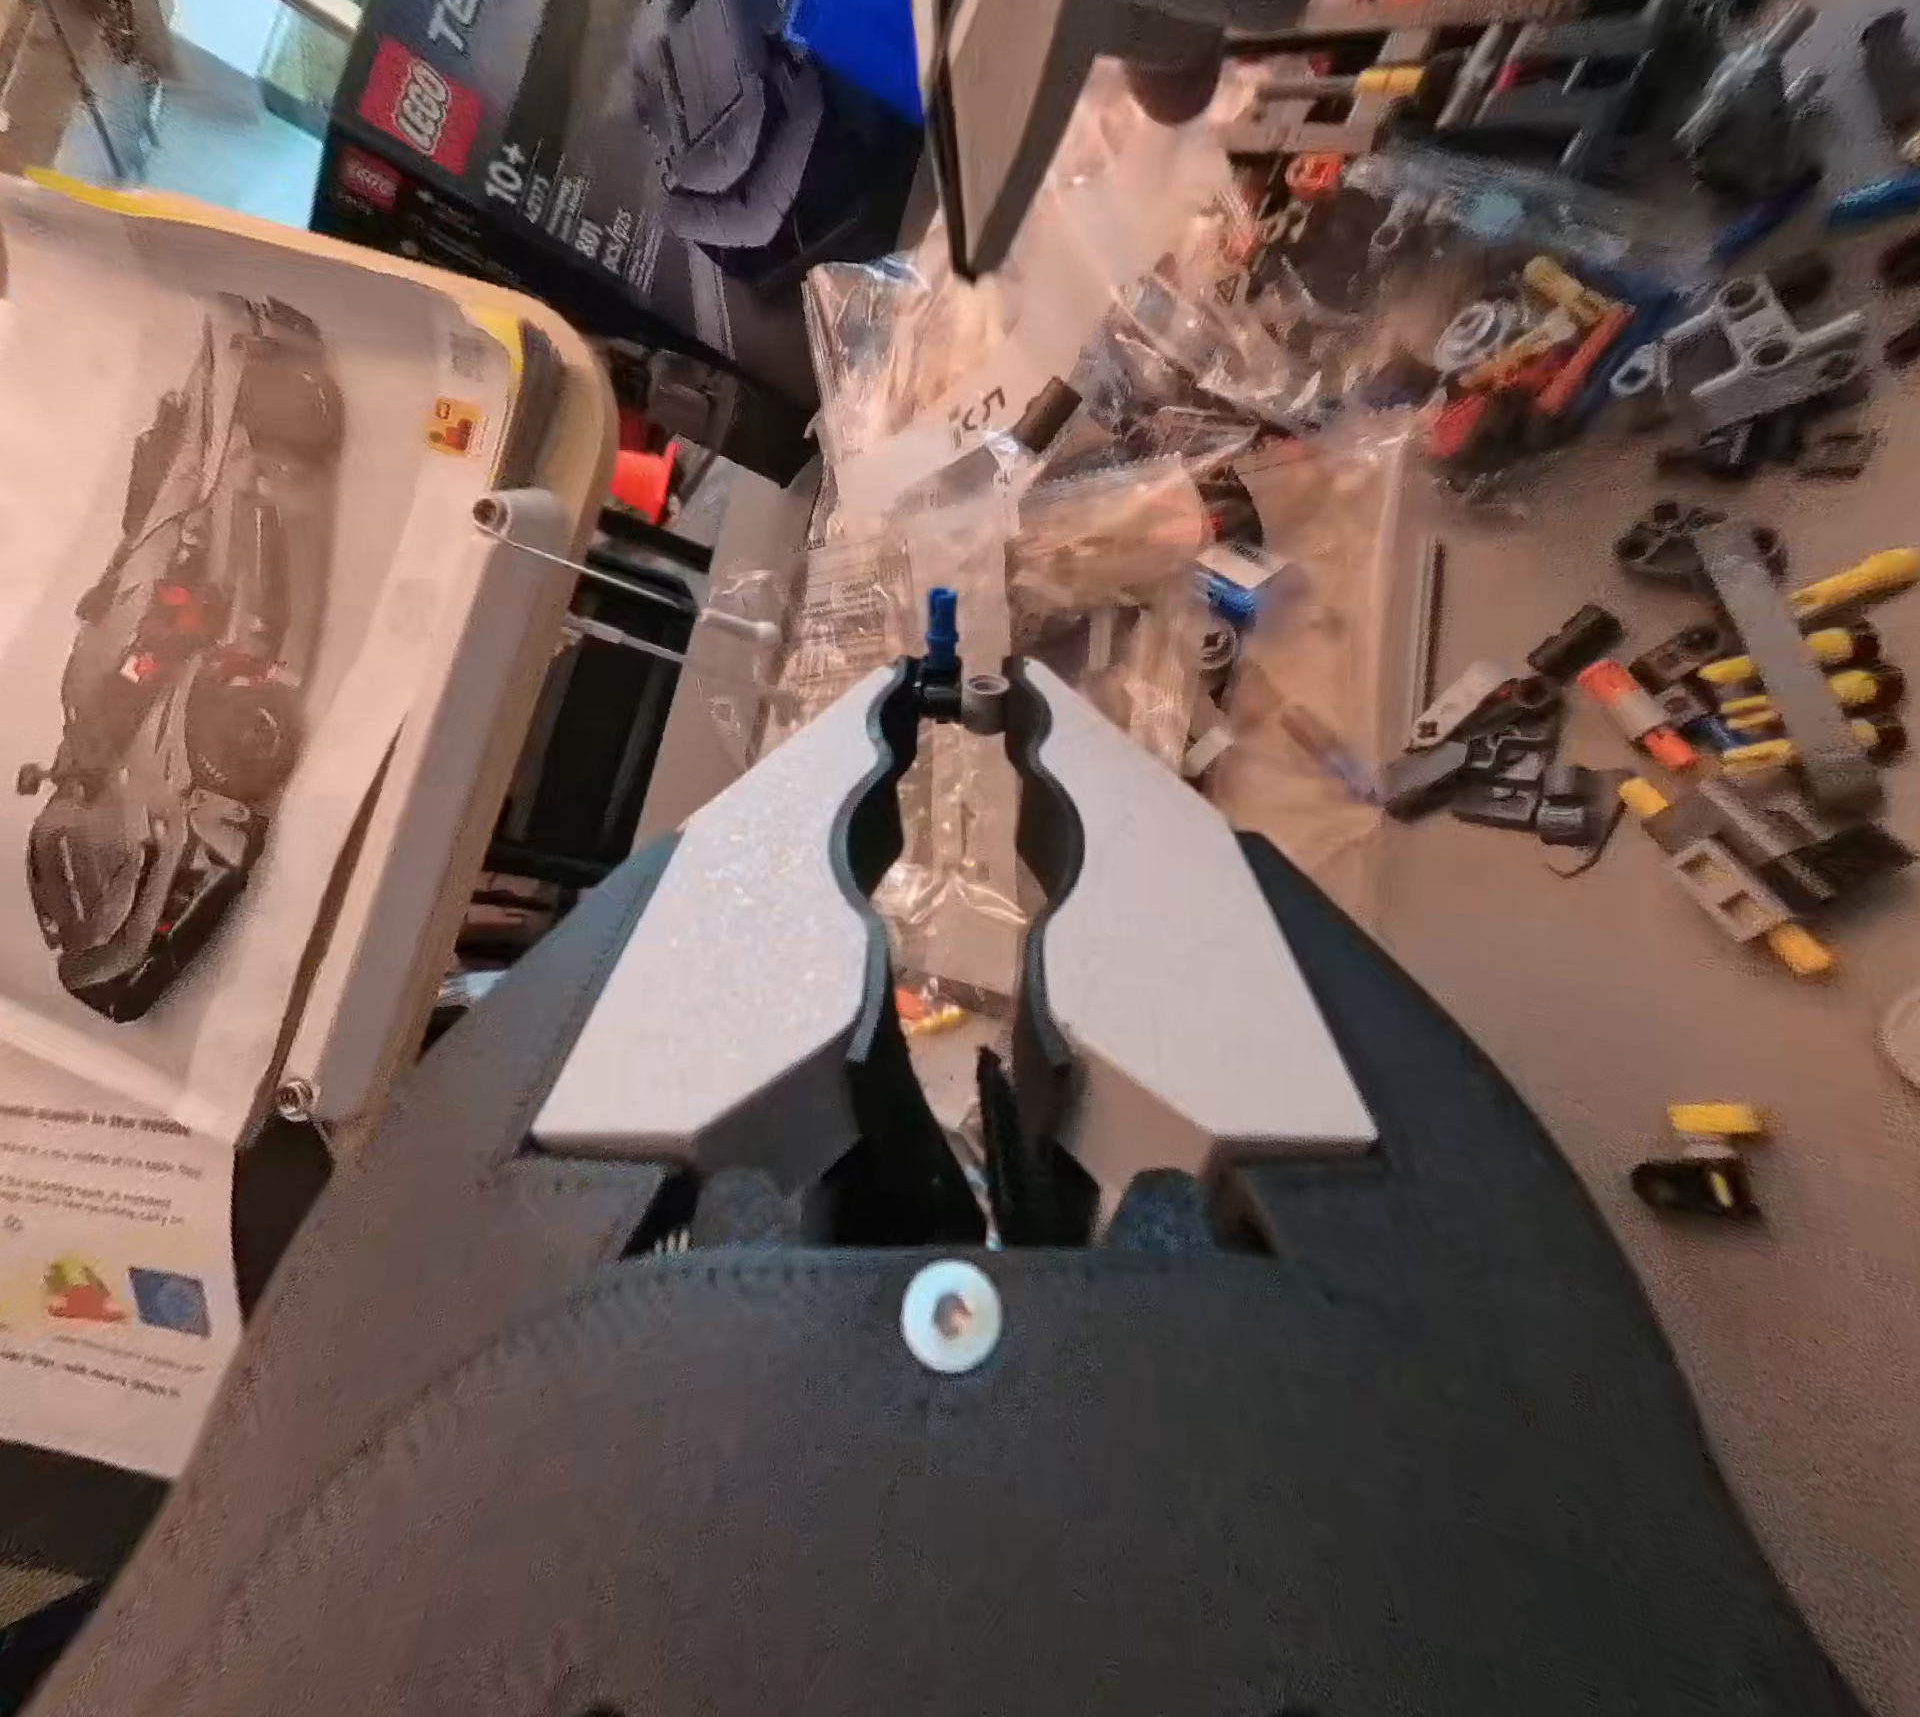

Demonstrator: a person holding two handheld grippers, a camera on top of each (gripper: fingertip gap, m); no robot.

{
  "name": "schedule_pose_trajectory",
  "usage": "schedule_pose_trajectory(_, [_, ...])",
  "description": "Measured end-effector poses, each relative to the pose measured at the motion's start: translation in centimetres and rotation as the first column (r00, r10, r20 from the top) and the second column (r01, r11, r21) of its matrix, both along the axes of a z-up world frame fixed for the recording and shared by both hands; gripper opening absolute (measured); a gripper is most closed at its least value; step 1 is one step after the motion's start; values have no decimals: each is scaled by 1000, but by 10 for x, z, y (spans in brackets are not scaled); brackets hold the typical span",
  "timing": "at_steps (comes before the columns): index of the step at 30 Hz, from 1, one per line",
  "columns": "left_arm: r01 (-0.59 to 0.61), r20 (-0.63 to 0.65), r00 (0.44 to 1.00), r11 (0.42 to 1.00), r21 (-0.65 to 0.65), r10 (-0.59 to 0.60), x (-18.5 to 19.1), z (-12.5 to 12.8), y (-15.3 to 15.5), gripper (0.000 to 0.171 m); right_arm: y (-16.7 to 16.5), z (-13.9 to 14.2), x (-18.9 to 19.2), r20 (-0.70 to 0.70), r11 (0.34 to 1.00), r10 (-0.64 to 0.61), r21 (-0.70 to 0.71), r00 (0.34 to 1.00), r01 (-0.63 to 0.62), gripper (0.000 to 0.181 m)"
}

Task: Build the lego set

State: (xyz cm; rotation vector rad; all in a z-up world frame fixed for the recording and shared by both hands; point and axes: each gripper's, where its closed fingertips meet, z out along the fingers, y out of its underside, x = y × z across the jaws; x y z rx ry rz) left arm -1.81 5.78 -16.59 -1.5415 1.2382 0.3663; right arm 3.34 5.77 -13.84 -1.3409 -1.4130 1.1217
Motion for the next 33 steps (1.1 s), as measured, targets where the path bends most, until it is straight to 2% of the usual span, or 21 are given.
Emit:
schedule_pose_trajectory(2, [4,47,999,1000,10,-5,3,6,-1,15,-8,-6,-11,16,1000,25,-17,1000,-24,0])
schedule_pose_trajectory(8, [25,-70,997,997,69,-20,18,-1,0,15,-15,-15,-30,28,999,29,-40,999,-28,8])
schedule_pose_trajectory(15, [14,-104,995,992,122,-1,22,4,2,15,-8,-12,-31,8,998,-16,-68,1000,16,11])
schedule_pose_trajectory(25, [4,-147,989,988,152,18,23,1,5,15,-5,-15,-34,12,995,-47,-84,999,48,4])
schedule_pose_trajectory(29, [-1,-101,995,986,169,19,24,7,6,15,-5,-10,-32,0,996,-46,-74,999,46,2])
schedule_pose_trajectory(31, [-33,-81,996,987,156,46,22,6,10,28,-6,-10,-32,-3,997,-42,-72,999,41,1])
schedule_pose_trajectory(33, [-32,-101,994,988,154,48,21,2,11,15,-6,-8,-31,-8,997,-48,-58,999,48,1])
